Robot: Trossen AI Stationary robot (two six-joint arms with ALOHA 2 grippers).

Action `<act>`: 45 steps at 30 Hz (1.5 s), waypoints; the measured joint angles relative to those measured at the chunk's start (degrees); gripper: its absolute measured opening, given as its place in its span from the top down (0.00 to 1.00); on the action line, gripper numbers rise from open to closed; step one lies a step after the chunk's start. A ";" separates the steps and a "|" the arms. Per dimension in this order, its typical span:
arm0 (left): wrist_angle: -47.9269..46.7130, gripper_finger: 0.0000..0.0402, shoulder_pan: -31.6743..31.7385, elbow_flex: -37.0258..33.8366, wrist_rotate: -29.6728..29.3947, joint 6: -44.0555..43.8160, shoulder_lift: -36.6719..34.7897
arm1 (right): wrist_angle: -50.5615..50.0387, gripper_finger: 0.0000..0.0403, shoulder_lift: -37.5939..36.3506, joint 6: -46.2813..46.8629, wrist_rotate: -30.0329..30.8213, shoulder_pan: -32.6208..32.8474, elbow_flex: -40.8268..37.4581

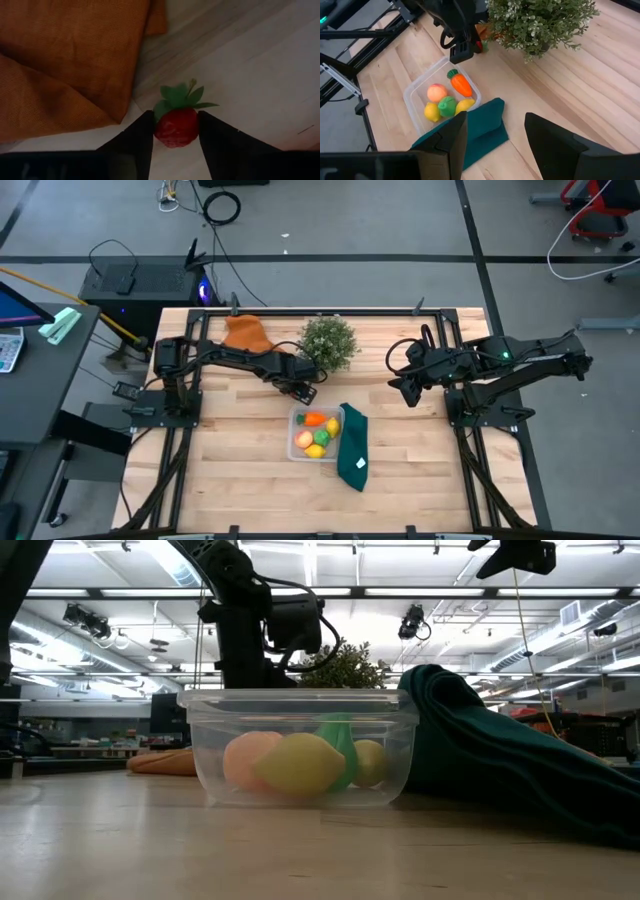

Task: Pick and placing Produce into tupperware
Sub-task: Put the red strawberry into the transparent bin

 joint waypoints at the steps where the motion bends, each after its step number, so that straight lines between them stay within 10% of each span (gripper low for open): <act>1: -0.02 0.64 0.00 0.00 -0.02 0.00 0.00 | 0.01 0.59 -0.01 0.00 0.00 0.00 0.00; 32: -2.35 0.65 -0.56 -0.02 2.20 0.48 -7.95 | 0.01 0.59 -0.01 -0.02 -0.07 0.00 0.00; 45: 3.83 0.64 -10.57 0.00 10.06 -1.54 -13.15 | 0.09 0.59 0.00 -0.02 -0.07 0.00 0.00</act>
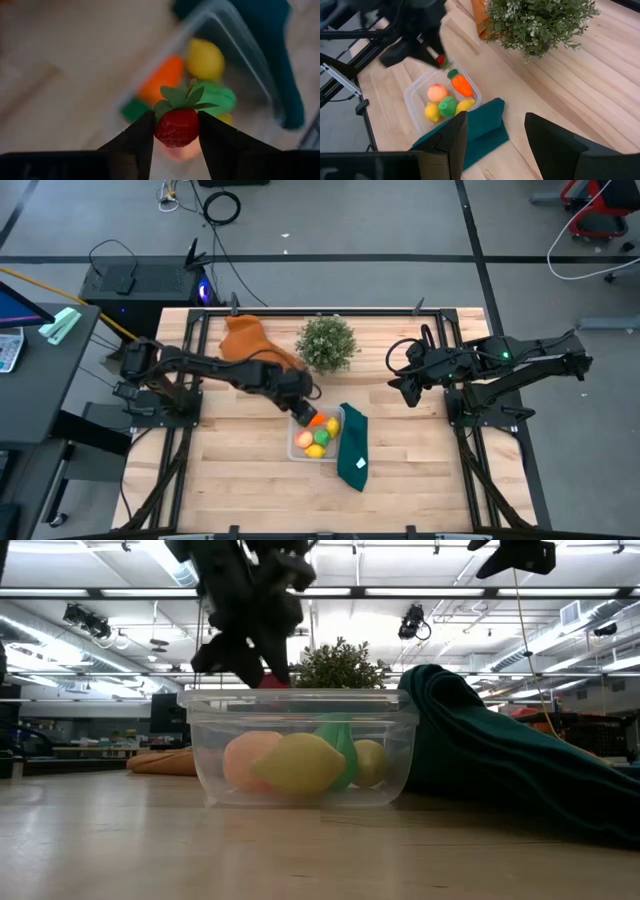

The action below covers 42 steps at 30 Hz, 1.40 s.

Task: Pick and placing Produce into tupperware
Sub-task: Put the red strawberry into the transparent bin

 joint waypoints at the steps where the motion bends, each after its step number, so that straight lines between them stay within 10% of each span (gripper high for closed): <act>1: 0.45 0.64 -0.84 -0.01 0.24 -0.26 0.01 | -0.07 0.59 0.01 0.00 0.00 0.00 0.00; 33: 12.38 0.64 -6.45 0.02 -1.75 19.03 10.22 | -0.01 0.59 0.01 1.44 -0.57 0.00 0.00; 42: 12.43 0.49 -6.61 0.02 -1.80 18.35 10.41 | 0.01 0.59 0.00 1.46 -0.66 0.00 0.00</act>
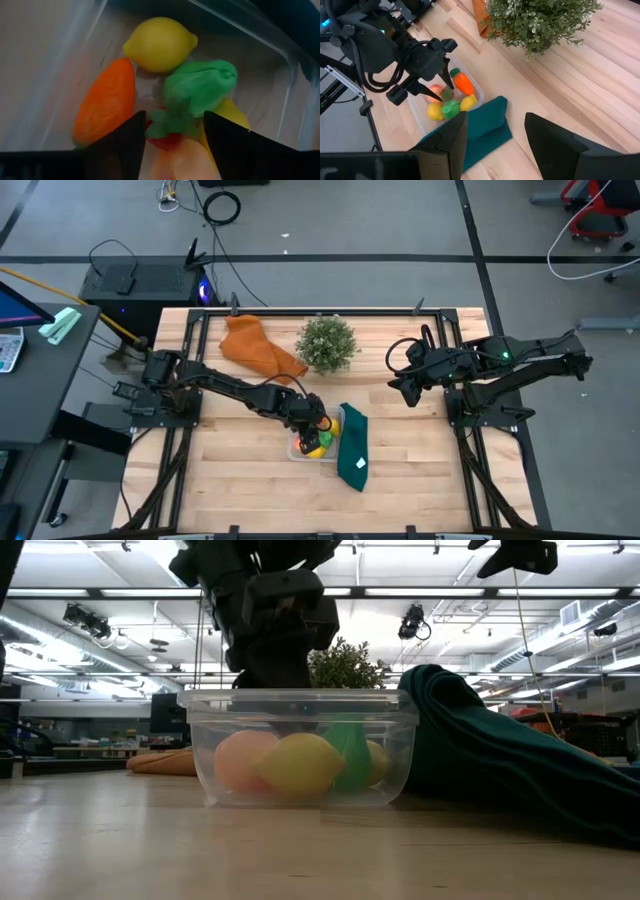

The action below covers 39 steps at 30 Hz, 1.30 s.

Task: Pick and placing Produce into tupperware
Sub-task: Put the red strawberry into the transparent bin, then return to Home Position

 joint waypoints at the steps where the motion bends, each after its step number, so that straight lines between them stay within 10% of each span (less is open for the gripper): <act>1: -0.02 0.47 0.02 0.00 0.00 0.00 0.00 | 0.00 0.59 -0.01 0.00 0.00 0.00 0.00; 14: -0.18 0.38 0.02 1.21 -1.43 1.40 -0.56 | -0.02 0.59 0.00 0.00 0.00 0.00 0.00; 22: 6.66 0.46 -0.23 -0.20 -13.18 2.88 -8.58 | -0.05 0.59 -0.01 0.08 0.00 0.02 0.00; 34: 78.56 0.59 1.69 -30.11 -11.69 -1.63 -16.01 | -0.35 0.59 0.00 -0.02 -0.02 0.02 -0.02; 39: 91.83 0.66 3.49 -38.23 -12.25 -0.24 -19.63 | -0.91 0.59 -2.16 -0.75 0.20 0.04 -0.02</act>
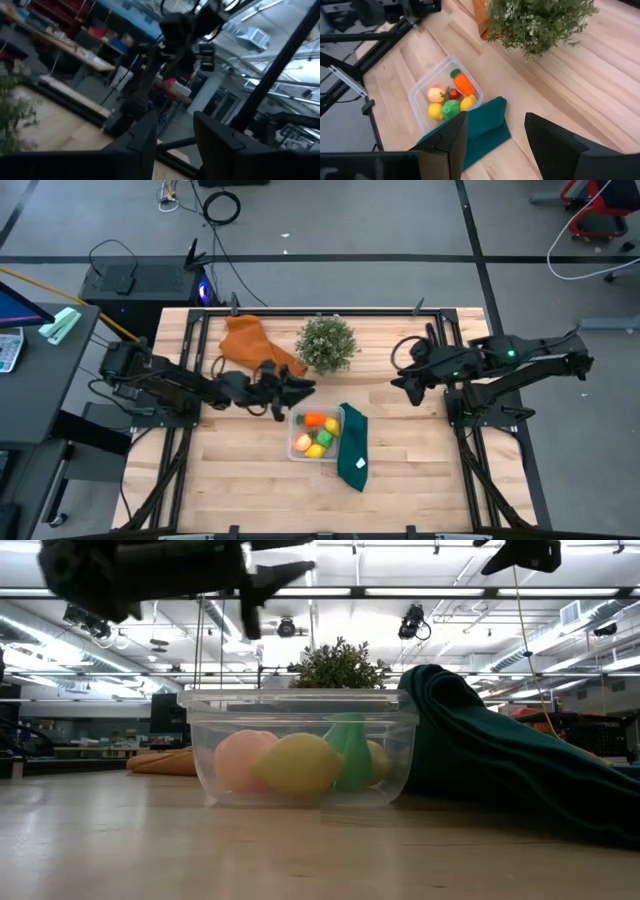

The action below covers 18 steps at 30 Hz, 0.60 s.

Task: Pick and placing Produce into tupperware
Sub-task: Return to Home Position

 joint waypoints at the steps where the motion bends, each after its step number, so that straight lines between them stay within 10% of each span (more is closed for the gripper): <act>1: 0.42 0.67 0.45 -0.94 0.16 0.31 -1.03 | -0.14 0.59 -1.02 -0.15 0.27 0.00 0.00; 18: 0.15 0.80 6.73 -18.15 0.69 4.41 -25.13 | -1.95 0.80 -21.14 0.31 7.50 0.00 0.00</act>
